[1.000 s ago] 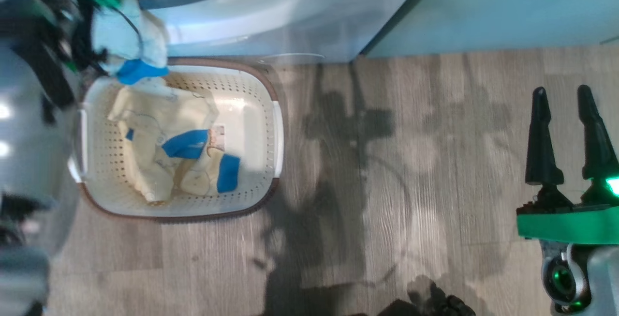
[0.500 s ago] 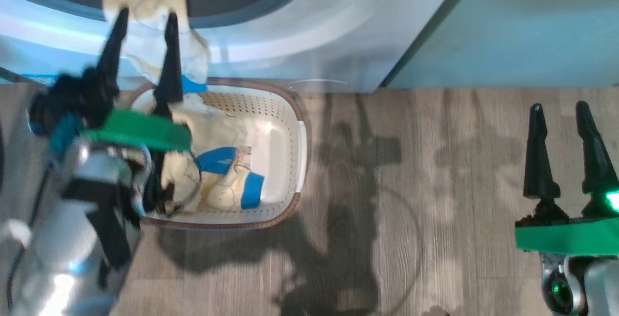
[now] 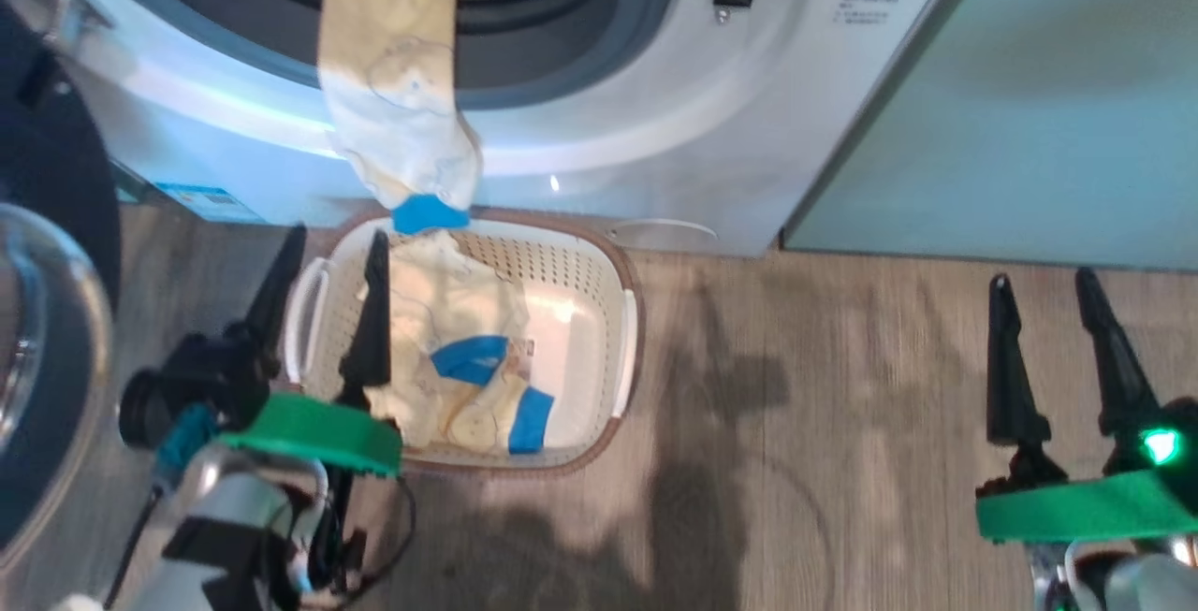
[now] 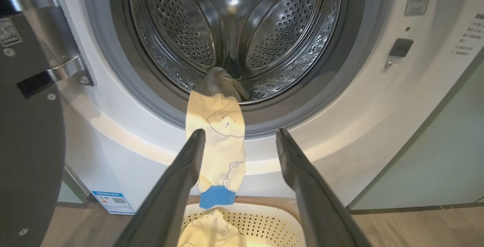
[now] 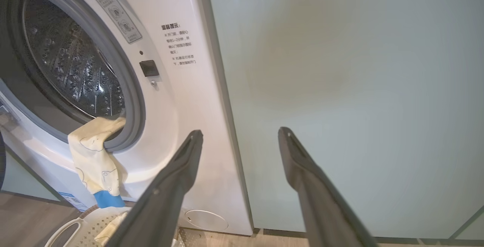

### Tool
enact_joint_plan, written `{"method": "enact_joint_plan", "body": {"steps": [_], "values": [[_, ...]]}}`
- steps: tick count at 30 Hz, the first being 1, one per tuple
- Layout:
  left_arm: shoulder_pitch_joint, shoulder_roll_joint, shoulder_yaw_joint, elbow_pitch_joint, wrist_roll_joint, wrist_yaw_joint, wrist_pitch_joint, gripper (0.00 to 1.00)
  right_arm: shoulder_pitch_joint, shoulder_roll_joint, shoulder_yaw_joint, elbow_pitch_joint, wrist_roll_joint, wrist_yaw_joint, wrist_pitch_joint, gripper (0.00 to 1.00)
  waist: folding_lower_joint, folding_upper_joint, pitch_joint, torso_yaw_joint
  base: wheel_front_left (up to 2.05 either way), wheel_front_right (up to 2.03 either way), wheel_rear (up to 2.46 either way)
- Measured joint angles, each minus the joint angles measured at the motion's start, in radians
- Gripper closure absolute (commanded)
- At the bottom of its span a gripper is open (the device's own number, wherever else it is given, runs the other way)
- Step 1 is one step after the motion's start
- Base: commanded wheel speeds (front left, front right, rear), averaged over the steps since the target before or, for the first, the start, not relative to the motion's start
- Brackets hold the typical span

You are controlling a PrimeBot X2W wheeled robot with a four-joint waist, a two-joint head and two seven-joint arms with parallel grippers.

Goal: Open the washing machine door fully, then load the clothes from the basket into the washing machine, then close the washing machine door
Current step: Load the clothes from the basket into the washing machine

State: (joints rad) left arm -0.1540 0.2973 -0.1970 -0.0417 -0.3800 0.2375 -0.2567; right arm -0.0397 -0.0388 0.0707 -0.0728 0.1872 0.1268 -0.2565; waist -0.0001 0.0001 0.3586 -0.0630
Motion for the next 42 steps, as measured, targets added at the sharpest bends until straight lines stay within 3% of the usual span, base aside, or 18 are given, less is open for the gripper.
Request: {"method": "enact_joint_plan", "body": {"steps": [18, 42], "values": [[0.118, -0.014, -0.021, -0.001, -0.009, 0.003, 0.002, 0.00, 0.092, 0.000, 0.026, 0.039, -0.004, 0.000, 0.000, 0.00, 0.0000, 0.0000, -0.144, 0.022, 0.00, 0.00, 0.00], [0.119, -0.014, -0.032, 0.014, -0.029, 0.010, 0.012, 0.00, 0.096, 0.000, 0.029, 0.040, -0.002, 0.000, 0.000, 0.00, 0.0002, 0.0000, -0.126, 0.015, 0.00, 0.00, 0.00]]}}
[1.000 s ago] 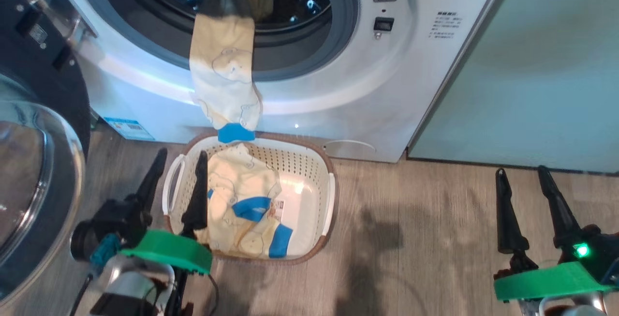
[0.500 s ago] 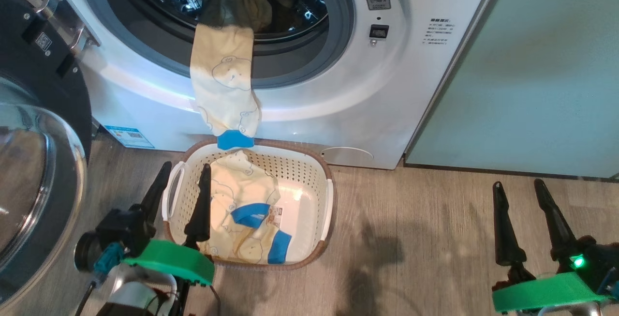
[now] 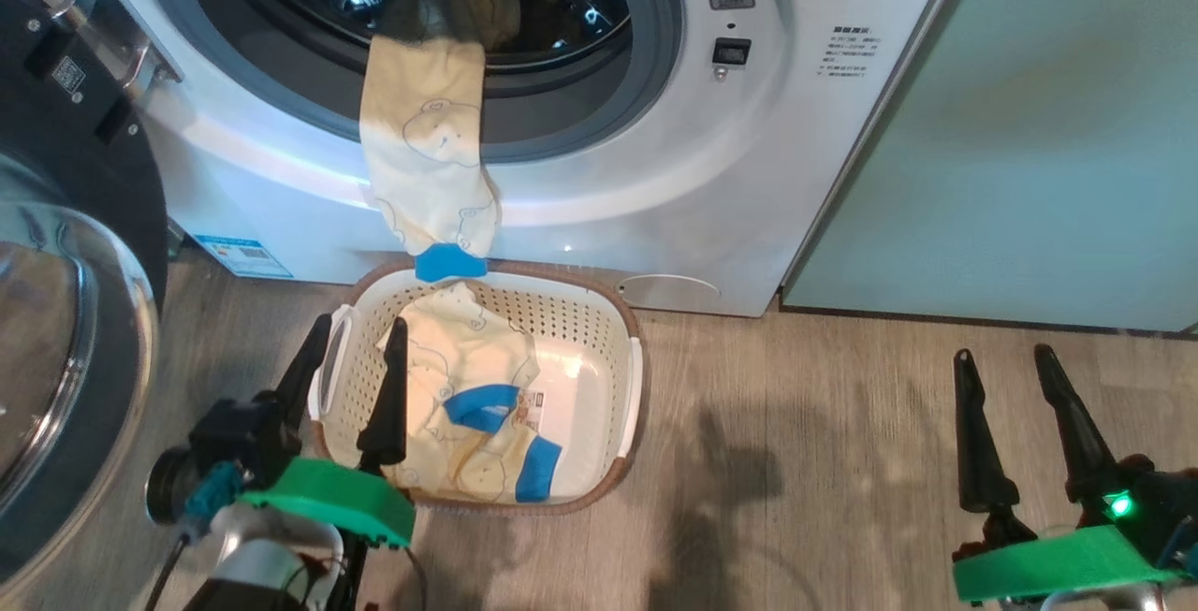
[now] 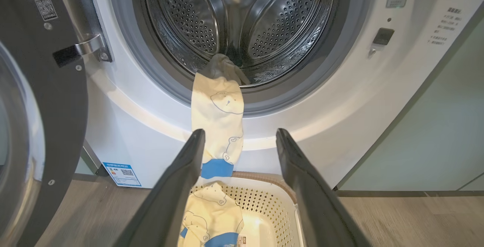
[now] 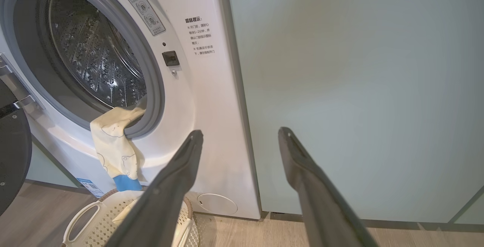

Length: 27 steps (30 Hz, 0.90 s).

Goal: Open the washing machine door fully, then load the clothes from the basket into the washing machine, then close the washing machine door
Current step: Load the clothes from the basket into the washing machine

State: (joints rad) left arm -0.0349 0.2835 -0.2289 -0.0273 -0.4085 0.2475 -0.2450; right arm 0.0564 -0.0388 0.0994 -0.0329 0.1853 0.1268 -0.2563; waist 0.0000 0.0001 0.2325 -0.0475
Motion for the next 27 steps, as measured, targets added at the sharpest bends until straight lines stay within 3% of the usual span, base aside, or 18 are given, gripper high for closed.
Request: {"method": "enact_joint_plan", "body": {"steps": [10, 27], "values": [[-0.113, -0.002, -0.018, 0.118, -0.043, -0.064, 0.017, 0.00, -0.010, 0.000, 0.003, -0.012, 0.008, 0.000, 0.000, 0.00, 0.0000, 0.0000, 0.062, -0.009, 0.00, 0.00, 0.00], [-0.484, -0.008, -0.027, 0.511, -0.095, -0.203, 0.029, 0.00, -0.135, 0.000, 0.006, -0.053, 0.059, 0.000, 0.000, 0.00, 0.0002, -0.0001, 0.270, -0.088, 0.00, 0.00, 0.00]]}}
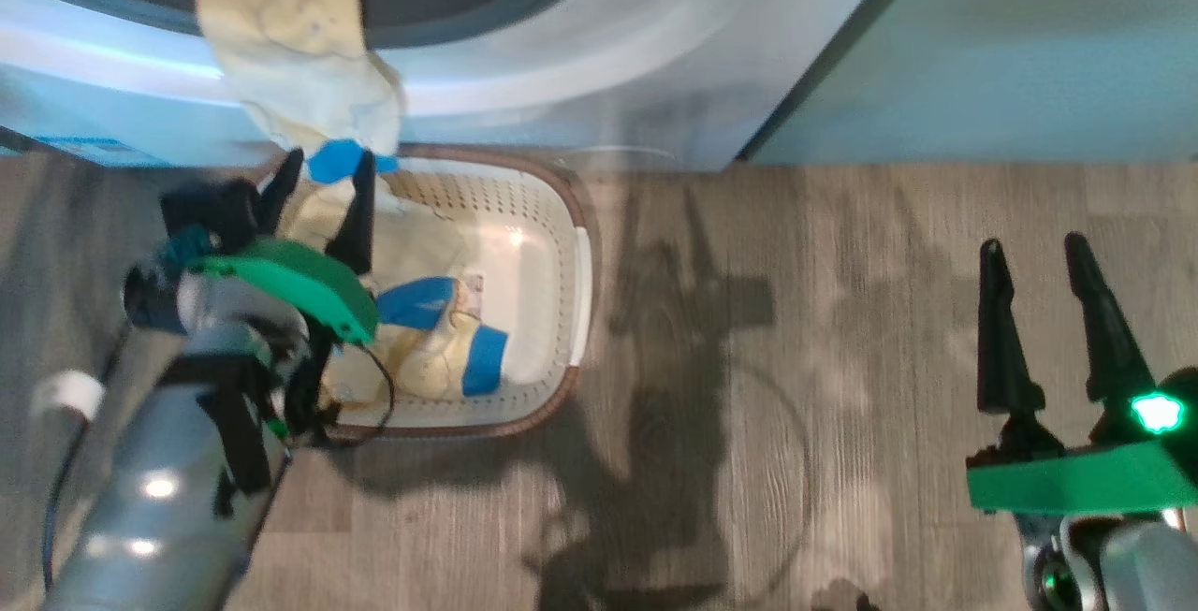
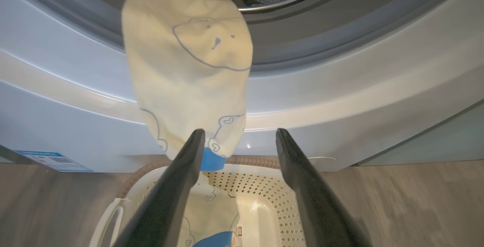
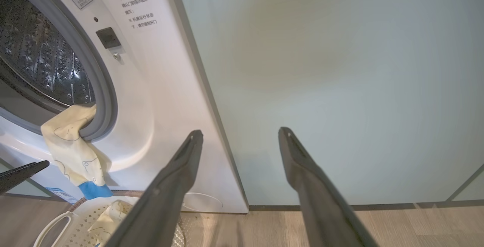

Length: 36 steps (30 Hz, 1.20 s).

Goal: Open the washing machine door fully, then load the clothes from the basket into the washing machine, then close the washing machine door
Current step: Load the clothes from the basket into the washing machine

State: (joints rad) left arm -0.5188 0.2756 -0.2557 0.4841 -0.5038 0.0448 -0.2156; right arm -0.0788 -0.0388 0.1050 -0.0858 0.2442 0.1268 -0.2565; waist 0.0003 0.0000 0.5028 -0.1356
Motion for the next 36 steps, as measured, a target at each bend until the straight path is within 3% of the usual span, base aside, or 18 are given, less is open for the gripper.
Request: {"method": "enact_joint_plan", "body": {"steps": [6, 18, 19, 20, 22, 23, 28, 36], "values": [[-0.164, 0.037, 0.020, 0.165, -0.020, -0.050, 0.029, 0.00, -0.047, 0.000, 0.002, -0.011, 0.031, 0.000, 0.000, 0.00, 0.0000, 0.0000, 0.085, -0.049, 0.00, 0.00, 0.00], [-0.332, 0.048, 0.022, 0.374, -0.020, -0.076, 0.029, 0.00, -0.074, 0.000, 0.007, -0.015, 0.055, 0.000, 0.000, 0.00, -0.0002, 0.0000, 0.150, -0.100, 0.00, 0.00, 0.00], [-0.334, 0.046, 0.020, 0.382, -0.020, -0.076, 0.027, 0.18, -0.078, 0.000, 0.007, -0.015, 0.055, 0.000, 0.000, 0.00, -0.0002, 0.0000, 0.150, -0.099, 0.00, 0.00, 0.00], [-0.336, 0.044, 0.019, 0.391, -0.020, -0.076, 0.026, 0.47, -0.078, 0.000, 0.007, -0.015, 0.055, 0.000, 0.000, 0.00, -0.0002, 0.0000, 0.150, -0.098, 0.00, 0.00, 0.00], [-0.343, 0.039, 0.014, 0.412, -0.020, -0.076, 0.024, 0.89, -0.078, 0.000, 0.007, -0.015, 0.055, 0.000, 0.000, 0.00, -0.0002, 0.0000, 0.150, -0.096, 0.00, 0.00, 0.00], [-0.346, 0.037, 0.011, 0.418, -0.020, -0.076, 0.018, 1.00, -0.078, 0.000, 0.007, -0.015, 0.055, 0.000, 0.000, 0.00, -0.0002, 0.0000, 0.150, -0.094, 0.00, 0.00, 0.00], [-0.356, 0.027, 0.000, 0.440, -0.020, -0.079, 0.013, 1.00, -0.078, 0.000, 0.005, -0.015, 0.055, 0.000, 0.000, 0.00, -0.0002, 0.0000, 0.147, -0.084, 0.00, 0.00, 0.00], [-0.355, 0.022, -0.034, 0.454, -0.020, -0.126, 0.031, 1.00, -0.076, 0.000, 0.001, -0.011, 0.048, 0.000, 0.000, 0.00, -0.0003, 0.0000, 0.117, -0.056, 0.00, 0.00, 0.00]]}}
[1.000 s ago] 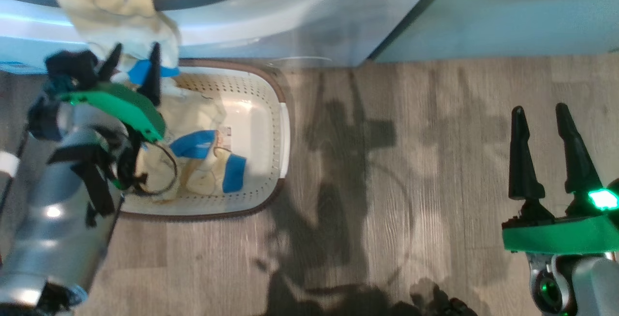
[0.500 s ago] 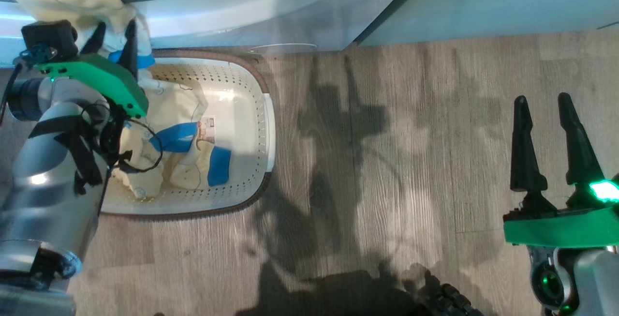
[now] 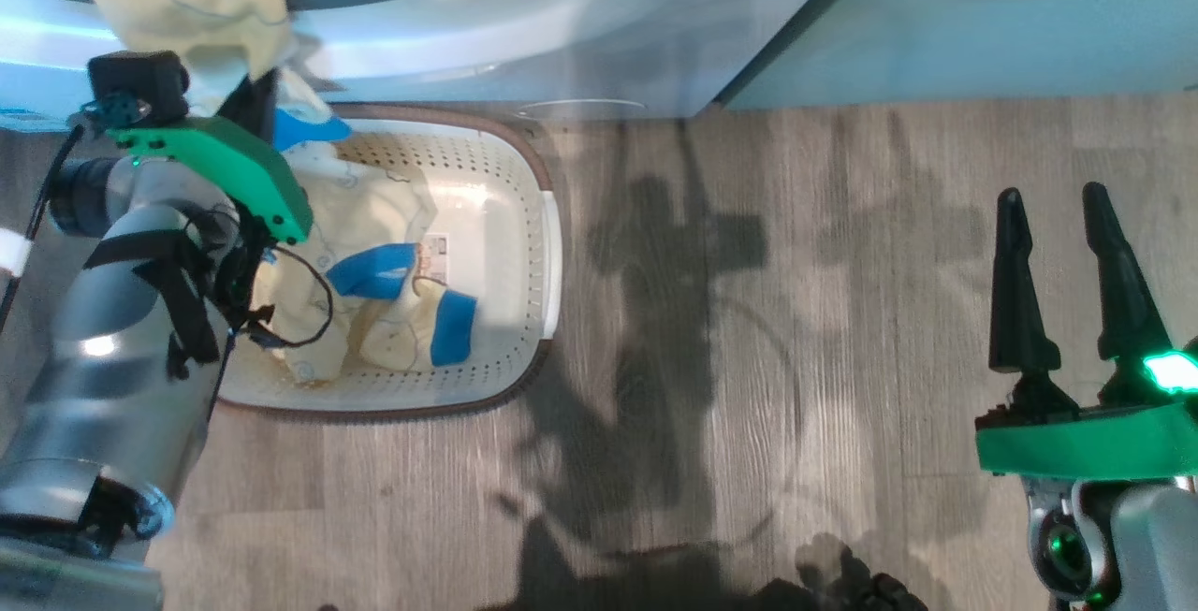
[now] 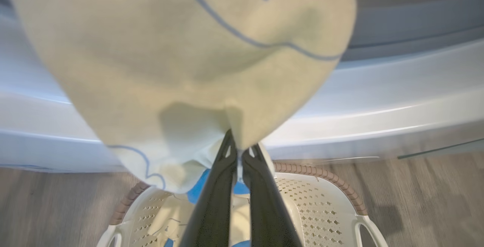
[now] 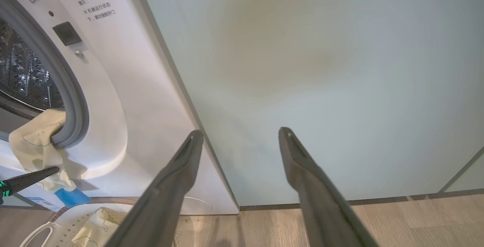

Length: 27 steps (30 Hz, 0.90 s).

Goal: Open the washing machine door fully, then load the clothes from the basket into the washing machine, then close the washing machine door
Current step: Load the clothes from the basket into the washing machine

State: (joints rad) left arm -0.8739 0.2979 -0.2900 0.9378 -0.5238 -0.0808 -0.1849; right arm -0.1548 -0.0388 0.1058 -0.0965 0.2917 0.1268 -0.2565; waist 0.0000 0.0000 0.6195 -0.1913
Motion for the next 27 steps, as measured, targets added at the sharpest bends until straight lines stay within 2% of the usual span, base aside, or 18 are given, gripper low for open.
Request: {"method": "enact_joint_plan", "body": {"steps": [7, 12, 21, 27], "values": [[0.020, 0.012, -0.040, -0.102, -0.016, -0.024, 0.111, 1.00, 0.008, 0.000, 0.000, 0.006, -0.012, 0.000, 0.000, 0.00, 0.0000, 0.0000, -0.036, 0.035, 0.00, 0.00, 0.00], [0.051, 0.068, -0.040, -0.248, -0.030, -0.029, 0.194, 1.00, 0.012, 0.000, 0.000, 0.009, -0.020, 0.000, 0.000, 0.00, 0.0000, 0.0000, -0.060, 0.052, 0.00, 0.00, 0.00], [0.082, 0.176, 0.007, -0.552, -0.053, 0.048, 0.328, 1.00, 0.034, 0.000, 0.020, 0.015, -0.021, 0.000, 0.000, 0.00, 0.0000, 0.0000, -0.077, 0.044, 0.00, 0.00, 0.00], [0.022, 0.218, 0.024, -0.606, -0.057, 0.072, 0.391, 1.00, 0.030, 0.000, 0.037, 0.015, -0.020, 0.000, 0.000, 0.00, 0.0000, 0.0000, -0.053, 0.020, 0.00, 0.00, 0.00]]}}
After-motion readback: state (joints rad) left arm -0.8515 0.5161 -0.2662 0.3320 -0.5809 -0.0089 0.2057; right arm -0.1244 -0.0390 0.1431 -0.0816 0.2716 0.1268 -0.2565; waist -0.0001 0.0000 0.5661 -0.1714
